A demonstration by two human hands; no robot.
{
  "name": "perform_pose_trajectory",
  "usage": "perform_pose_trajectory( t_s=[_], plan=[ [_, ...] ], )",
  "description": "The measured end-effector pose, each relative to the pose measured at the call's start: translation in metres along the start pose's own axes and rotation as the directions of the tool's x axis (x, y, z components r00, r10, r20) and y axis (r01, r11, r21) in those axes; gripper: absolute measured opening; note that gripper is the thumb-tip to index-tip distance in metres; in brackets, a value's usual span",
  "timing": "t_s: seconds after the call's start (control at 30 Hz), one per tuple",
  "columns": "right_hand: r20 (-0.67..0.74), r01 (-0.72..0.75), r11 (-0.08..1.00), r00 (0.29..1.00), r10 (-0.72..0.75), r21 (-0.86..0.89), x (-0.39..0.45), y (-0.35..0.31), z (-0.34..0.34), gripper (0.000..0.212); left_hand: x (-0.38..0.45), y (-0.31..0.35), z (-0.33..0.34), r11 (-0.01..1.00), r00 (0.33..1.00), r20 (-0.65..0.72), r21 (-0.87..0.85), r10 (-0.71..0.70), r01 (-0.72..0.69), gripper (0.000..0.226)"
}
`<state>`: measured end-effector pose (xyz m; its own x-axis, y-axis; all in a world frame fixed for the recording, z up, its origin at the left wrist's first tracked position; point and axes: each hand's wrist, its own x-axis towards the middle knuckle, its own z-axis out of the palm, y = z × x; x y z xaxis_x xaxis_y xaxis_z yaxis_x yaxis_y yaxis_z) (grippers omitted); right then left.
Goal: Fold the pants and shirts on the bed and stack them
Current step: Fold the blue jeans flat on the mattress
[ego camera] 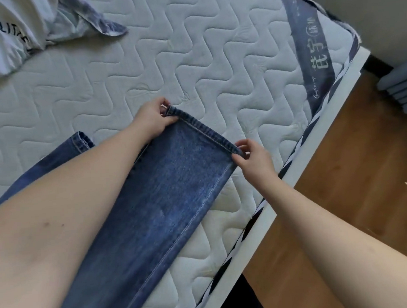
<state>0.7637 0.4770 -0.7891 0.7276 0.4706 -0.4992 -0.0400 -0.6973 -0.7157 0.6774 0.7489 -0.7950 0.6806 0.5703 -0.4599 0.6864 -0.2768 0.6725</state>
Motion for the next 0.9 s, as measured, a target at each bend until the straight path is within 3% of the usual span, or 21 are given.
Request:
perform_pose_trajectory(
  t_s=[0.2, 0.33, 0.47, 0.57, 0.7, 0.8, 0.9],
  plan=[
    [0.044, -0.085, 0.992, 0.995, 0.089, -0.094, 0.014, 0.015, 0.021, 0.049, -0.003, -0.034, 0.010, 0.974, 0.975, -0.108, 0.097, -0.194, 0.205, 0.043],
    [0.003, -0.100, 0.986, 0.995, 0.101, -0.133, 0.016, 0.017, 0.030, 0.040, -0.011, -0.046, -0.002, 0.924, 0.967, -0.004, 0.293, -0.254, 0.244, 0.024],
    [-0.056, -0.124, 0.986, 0.991, 0.118, -0.110, 0.024, 0.012, 0.030, 0.019, -0.011, -0.038, -0.003, 0.962, 0.983, -0.111, 0.214, -0.147, 0.168, 0.018],
    [-0.106, -0.111, 0.989, 0.989, 0.101, -0.094, 0.027, 0.012, 0.022, 0.019, -0.013, -0.038, 0.001, 0.974, 0.977, -0.168, 0.163, -0.127, 0.155, 0.021],
    [-0.139, -0.183, 0.982, 0.975, 0.175, -0.049, 0.015, 0.017, 0.025, 0.028, -0.031, -0.062, -0.004, 0.966, 0.970, -0.128, 0.131, -0.206, 0.223, 0.042],
    [-0.052, -0.305, 0.950, 0.950, 0.308, 0.060, -0.017, 0.019, 0.045, 0.031, -0.062, -0.093, -0.017, 0.935, 0.971, -0.045, 0.261, -0.235, 0.238, 0.042],
    [0.135, -0.441, 0.894, 0.894, 0.428, 0.085, -0.059, 0.021, 0.077, 0.042, -0.101, -0.124, -0.028, 0.892, 0.964, 0.010, 0.383, -0.265, 0.241, 0.047]
  ],
)
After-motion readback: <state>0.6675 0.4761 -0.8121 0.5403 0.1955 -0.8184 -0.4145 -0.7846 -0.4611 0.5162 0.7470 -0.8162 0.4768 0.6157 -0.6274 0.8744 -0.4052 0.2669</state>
